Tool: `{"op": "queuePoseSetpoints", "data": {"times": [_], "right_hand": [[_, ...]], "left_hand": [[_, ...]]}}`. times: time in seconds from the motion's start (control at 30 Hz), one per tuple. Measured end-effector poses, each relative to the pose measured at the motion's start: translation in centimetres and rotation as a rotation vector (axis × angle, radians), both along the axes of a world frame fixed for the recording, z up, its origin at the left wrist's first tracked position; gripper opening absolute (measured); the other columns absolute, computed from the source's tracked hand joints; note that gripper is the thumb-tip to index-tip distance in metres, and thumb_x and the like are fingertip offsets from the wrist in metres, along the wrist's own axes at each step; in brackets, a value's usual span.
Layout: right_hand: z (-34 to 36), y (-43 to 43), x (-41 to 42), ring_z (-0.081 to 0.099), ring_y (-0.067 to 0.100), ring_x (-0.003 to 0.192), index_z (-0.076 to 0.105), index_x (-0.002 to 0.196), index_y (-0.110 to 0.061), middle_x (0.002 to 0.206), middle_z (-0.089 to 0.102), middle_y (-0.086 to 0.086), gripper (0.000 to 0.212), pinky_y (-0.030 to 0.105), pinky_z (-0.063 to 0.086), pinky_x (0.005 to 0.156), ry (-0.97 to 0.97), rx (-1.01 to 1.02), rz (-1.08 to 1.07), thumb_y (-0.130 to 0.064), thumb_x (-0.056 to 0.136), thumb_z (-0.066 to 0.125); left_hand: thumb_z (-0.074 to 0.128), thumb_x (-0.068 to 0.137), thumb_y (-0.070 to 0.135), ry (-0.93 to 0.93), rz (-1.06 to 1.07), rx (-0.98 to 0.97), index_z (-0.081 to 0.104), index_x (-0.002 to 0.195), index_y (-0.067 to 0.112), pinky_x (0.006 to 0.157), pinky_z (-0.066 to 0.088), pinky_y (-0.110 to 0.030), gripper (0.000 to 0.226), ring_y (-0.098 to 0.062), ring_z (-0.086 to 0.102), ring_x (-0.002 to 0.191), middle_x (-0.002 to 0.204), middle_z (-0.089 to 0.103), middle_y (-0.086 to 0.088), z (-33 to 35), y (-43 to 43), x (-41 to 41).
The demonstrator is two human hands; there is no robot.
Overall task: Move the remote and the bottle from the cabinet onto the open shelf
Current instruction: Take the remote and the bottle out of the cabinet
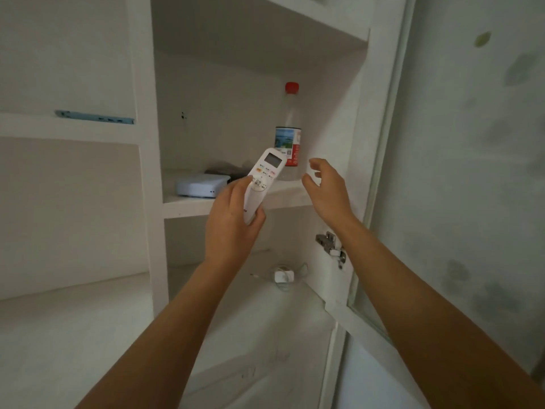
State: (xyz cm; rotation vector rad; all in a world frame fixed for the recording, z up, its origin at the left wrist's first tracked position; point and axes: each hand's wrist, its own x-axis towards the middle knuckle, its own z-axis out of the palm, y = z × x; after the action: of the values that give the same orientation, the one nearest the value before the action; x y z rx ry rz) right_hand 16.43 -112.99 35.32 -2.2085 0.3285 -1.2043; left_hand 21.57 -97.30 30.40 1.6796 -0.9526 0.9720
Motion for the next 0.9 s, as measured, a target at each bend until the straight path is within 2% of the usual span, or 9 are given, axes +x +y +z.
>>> {"op": "queuePoseSetpoints", "data": {"times": [0.1,0.2,0.33,0.5,0.6,0.73,0.83,0.9], "right_hand": [[1.1,-1.2,1.6,0.046,0.025,0.121,0.039,0.130,-0.007,0.136,0.047,0.012,0.042,0.037,0.037,0.100,0.024,0.022,0.016,-0.019,0.091,0.049],[2.4,-2.3,3.3,0.047,0.028,0.119,0.039,0.129,-0.005,0.133,0.049,0.015,0.042,0.033,0.037,0.093,0.049,0.041,0.024,-0.020,0.091,0.050],[4.0,-3.8,5.5,0.048,0.030,0.116,0.038,0.127,-0.002,0.132,0.049,0.018,0.043,0.030,0.037,0.086,0.113,0.135,0.031,-0.020,0.090,0.052],[4.8,-5.7,8.6,0.047,0.031,0.120,0.033,0.130,-0.002,0.135,0.047,0.017,0.051,0.035,0.038,0.095,0.205,0.207,0.040,-0.023,0.089,0.054],[4.7,-6.9,10.7,0.056,0.029,0.109,0.045,0.121,-0.011,0.121,0.059,0.011,0.053,0.043,0.045,0.096,0.228,0.220,0.072,-0.034,0.077,0.063],[3.2,-12.0,16.9,0.064,0.019,0.091,0.054,0.113,-0.025,0.104,0.068,-0.001,0.080,0.042,0.051,0.089,0.228,0.220,0.101,-0.057,0.041,0.068],[2.9,-12.0,17.7,0.064,0.019,0.090,0.052,0.111,-0.028,0.103,0.068,-0.003,0.083,0.043,0.052,0.087,0.201,0.261,0.075,-0.061,0.037,0.070],[3.2,-10.7,16.7,0.063,0.022,0.092,0.052,0.113,-0.024,0.106,0.066,0.000,0.081,0.042,0.051,0.087,0.204,0.294,0.052,-0.055,0.041,0.073]], "left_hand": [[0.068,0.074,0.007,-0.049,0.070,0.041,0.050,0.119,0.002,0.076,0.050,-0.038,0.049,-0.035,0.057,0.101,0.115,0.061,-0.020,0.7,-1.5,1.5],[0.071,0.070,0.008,-0.090,0.170,0.041,0.053,0.113,0.002,0.068,0.053,-0.037,0.047,-0.035,0.062,0.091,0.110,0.064,-0.019,0.8,-2.4,2.5],[0.074,0.068,0.011,-0.110,0.275,-0.003,0.057,0.108,0.002,0.064,0.055,-0.038,0.045,-0.035,0.066,0.088,0.109,0.066,-0.019,0.7,-3.2,3.2],[0.064,0.075,0.023,-0.122,0.408,-0.012,0.058,0.106,0.008,0.052,0.052,-0.029,0.035,-0.026,0.068,0.073,0.100,0.071,-0.011,1.2,-3.9,3.6],[0.061,0.074,0.025,-0.132,0.494,-0.004,0.058,0.107,0.010,0.049,0.049,-0.027,0.036,-0.022,0.067,0.067,0.097,0.072,-0.007,1.2,-4.3,3.9],[0.064,0.073,0.024,-0.149,0.538,-0.022,0.057,0.107,0.011,0.047,0.048,-0.027,0.037,-0.022,0.065,0.063,0.095,0.071,-0.007,1.1,-4.7,4.1],[0.064,0.073,0.024,-0.160,0.560,-0.037,0.056,0.108,0.012,0.047,0.048,-0.026,0.038,-0.020,0.065,0.062,0.095,0.072,-0.006,1.0,-4.8,4.2],[0.063,0.074,0.025,-0.176,0.569,-0.040,0.057,0.107,0.012,0.046,0.048,-0.026,0.036,-0.019,0.065,0.063,0.095,0.072,-0.006,1.0,-4.9,4.3]]}}
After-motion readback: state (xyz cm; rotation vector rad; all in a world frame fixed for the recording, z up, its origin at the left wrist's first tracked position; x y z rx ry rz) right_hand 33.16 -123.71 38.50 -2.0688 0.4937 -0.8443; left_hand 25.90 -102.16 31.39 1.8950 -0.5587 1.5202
